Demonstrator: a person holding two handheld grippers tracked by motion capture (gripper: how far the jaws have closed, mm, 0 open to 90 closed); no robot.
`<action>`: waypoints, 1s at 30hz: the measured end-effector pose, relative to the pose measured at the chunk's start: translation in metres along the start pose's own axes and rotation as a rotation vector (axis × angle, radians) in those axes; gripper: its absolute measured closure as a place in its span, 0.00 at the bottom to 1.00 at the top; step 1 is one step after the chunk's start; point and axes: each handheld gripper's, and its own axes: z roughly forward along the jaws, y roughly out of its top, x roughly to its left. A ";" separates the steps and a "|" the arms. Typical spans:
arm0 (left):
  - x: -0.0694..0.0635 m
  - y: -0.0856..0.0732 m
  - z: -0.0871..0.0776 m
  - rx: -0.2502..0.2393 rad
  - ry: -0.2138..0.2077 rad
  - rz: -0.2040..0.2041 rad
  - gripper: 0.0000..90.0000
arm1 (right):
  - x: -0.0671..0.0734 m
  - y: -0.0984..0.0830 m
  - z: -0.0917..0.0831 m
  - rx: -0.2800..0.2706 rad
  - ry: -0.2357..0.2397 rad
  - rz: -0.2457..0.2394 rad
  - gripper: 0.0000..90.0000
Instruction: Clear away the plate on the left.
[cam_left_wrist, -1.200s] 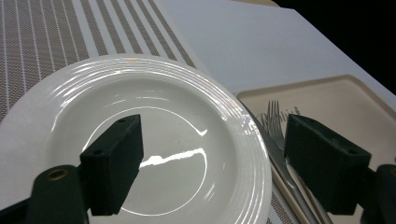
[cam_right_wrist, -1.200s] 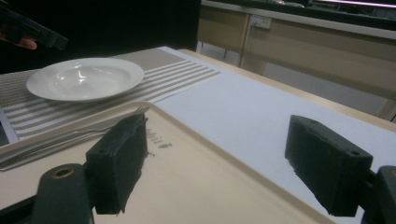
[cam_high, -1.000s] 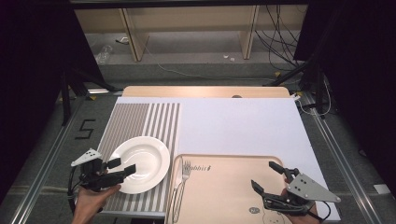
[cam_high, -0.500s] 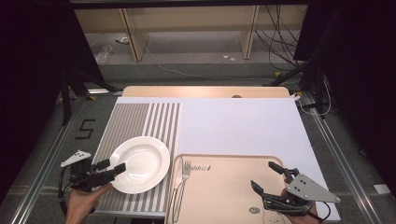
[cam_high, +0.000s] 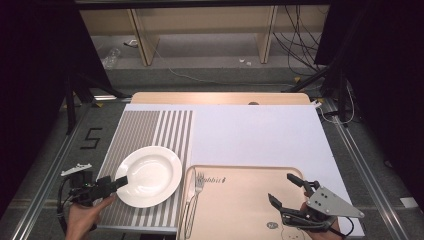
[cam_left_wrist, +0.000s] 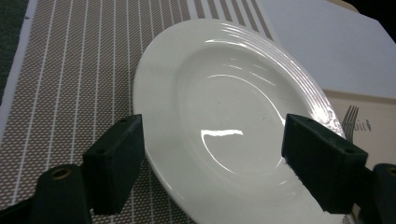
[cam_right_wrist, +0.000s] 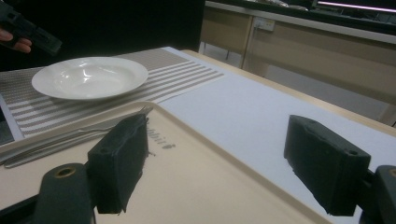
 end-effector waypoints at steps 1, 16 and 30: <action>0.002 0.000 0.001 0.012 -0.001 -0.014 0.24 | 0.000 0.000 0.000 0.000 0.000 0.000 0.25; 0.026 -0.004 0.014 0.134 -0.093 -0.254 0.27 | 0.000 0.000 0.001 0.003 0.004 -0.001 0.25; 0.029 -0.009 0.025 0.202 -0.155 -0.288 0.41 | 0.000 -0.001 0.002 0.003 0.005 0.000 0.25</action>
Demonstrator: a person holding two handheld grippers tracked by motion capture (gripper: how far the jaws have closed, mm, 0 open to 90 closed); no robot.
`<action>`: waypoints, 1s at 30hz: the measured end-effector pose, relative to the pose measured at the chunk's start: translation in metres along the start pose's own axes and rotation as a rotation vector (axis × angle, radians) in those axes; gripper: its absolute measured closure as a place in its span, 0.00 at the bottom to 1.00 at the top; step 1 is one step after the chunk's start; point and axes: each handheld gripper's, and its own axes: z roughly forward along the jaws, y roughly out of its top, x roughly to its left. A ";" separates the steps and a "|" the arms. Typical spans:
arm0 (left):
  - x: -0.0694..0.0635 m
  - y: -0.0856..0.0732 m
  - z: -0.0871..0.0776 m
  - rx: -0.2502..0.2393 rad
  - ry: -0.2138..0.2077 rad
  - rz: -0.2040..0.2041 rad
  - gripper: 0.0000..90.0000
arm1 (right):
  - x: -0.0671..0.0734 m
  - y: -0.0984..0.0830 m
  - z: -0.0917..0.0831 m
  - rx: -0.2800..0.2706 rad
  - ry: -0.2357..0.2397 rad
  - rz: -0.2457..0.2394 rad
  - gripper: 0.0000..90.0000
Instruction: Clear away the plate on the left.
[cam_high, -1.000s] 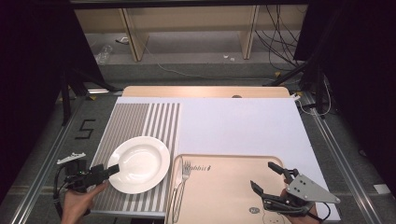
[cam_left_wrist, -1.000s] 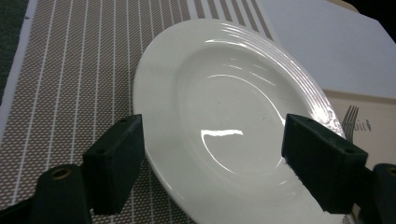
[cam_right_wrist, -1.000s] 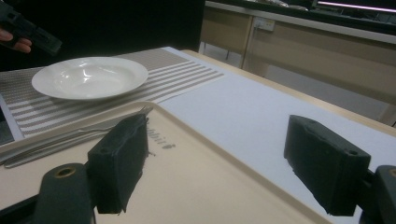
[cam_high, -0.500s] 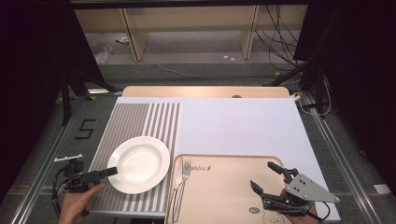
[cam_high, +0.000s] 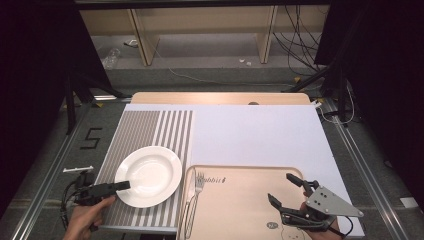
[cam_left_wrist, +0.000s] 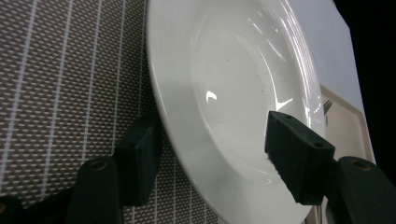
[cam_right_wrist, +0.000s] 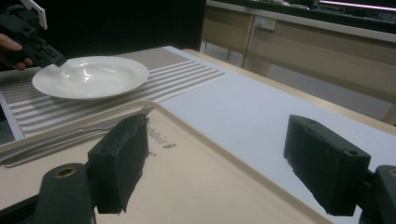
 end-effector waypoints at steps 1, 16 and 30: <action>0.000 0.000 0.001 -0.001 -0.004 -0.007 0.42 | 0.000 0.000 0.000 -0.001 0.000 -0.001 0.25; -0.002 0.000 0.012 0.055 -0.024 -0.014 0.53 | 0.001 0.000 0.000 0.002 0.001 -0.002 0.25; 0.004 0.001 0.017 0.053 -0.060 -0.075 0.64 | 0.001 0.000 0.001 0.004 0.002 -0.006 0.25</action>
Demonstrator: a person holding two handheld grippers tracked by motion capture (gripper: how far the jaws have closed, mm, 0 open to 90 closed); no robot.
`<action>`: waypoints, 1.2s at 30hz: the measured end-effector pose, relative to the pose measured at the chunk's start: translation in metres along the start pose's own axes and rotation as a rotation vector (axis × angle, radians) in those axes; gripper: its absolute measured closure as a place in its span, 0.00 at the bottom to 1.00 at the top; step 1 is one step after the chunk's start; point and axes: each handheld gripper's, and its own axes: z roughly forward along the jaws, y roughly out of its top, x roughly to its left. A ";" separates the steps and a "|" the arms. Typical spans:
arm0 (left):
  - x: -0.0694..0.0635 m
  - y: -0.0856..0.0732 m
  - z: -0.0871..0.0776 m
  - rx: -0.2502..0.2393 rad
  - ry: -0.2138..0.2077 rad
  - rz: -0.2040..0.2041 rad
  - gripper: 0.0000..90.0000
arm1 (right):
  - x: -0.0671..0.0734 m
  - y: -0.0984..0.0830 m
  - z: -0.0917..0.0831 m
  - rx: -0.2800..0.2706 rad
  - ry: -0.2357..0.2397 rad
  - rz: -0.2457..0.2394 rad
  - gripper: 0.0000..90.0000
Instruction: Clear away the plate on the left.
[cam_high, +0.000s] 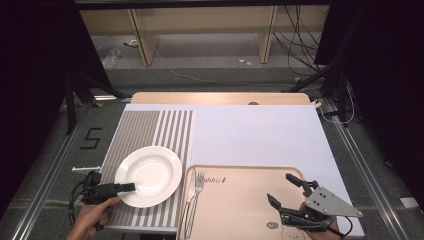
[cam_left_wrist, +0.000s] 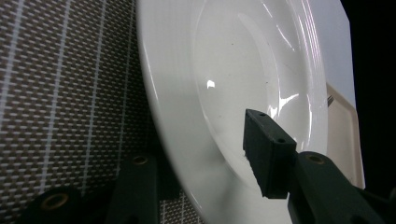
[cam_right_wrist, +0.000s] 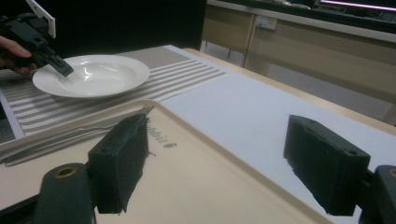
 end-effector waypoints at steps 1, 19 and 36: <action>0.000 0.000 0.000 0.002 -0.003 -0.001 0.64 | 0.000 0.000 0.000 0.001 0.000 -0.001 0.25; 0.002 0.002 0.004 -0.004 -0.004 -0.018 0.81 | 0.001 0.000 0.001 0.004 -0.004 -0.016 0.25; 0.004 0.008 0.005 -0.029 -0.029 -0.038 0.86 | 0.001 0.000 0.000 0.005 -0.005 -0.018 0.26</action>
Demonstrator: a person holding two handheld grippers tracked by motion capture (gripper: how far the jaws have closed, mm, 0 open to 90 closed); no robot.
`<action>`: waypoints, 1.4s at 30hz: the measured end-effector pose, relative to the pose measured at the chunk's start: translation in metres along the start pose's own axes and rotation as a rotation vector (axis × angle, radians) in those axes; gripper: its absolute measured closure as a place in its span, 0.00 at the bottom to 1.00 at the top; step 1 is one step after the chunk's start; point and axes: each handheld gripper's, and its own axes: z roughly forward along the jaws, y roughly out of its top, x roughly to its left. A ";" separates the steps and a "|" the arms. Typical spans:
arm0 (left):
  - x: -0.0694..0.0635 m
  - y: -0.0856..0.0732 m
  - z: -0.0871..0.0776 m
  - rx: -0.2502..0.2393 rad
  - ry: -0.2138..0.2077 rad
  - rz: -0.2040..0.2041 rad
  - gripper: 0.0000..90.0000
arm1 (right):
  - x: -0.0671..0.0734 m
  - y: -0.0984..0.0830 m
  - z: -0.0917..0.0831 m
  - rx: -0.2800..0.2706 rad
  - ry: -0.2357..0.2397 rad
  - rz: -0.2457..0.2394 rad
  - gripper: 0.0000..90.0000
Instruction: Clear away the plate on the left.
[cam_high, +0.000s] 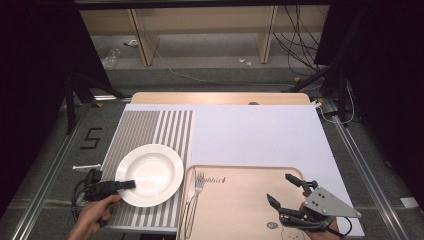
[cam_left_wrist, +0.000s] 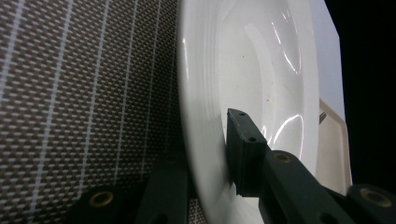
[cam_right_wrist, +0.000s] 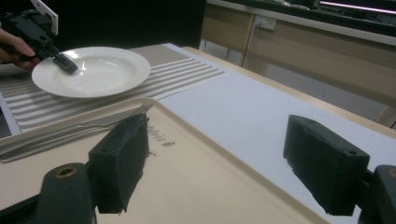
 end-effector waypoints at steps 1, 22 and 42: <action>0.001 0.001 0.000 -0.003 -0.006 -0.003 0.87 | 0.000 0.000 0.000 -0.002 0.000 0.000 0.26; 0.005 0.005 0.001 0.012 -0.089 -0.047 0.90 | 0.000 0.000 0.000 0.001 0.001 0.000 0.27; -0.013 0.004 0.001 0.008 -0.160 -0.005 0.90 | -0.001 0.000 0.000 0.002 -0.001 0.003 0.27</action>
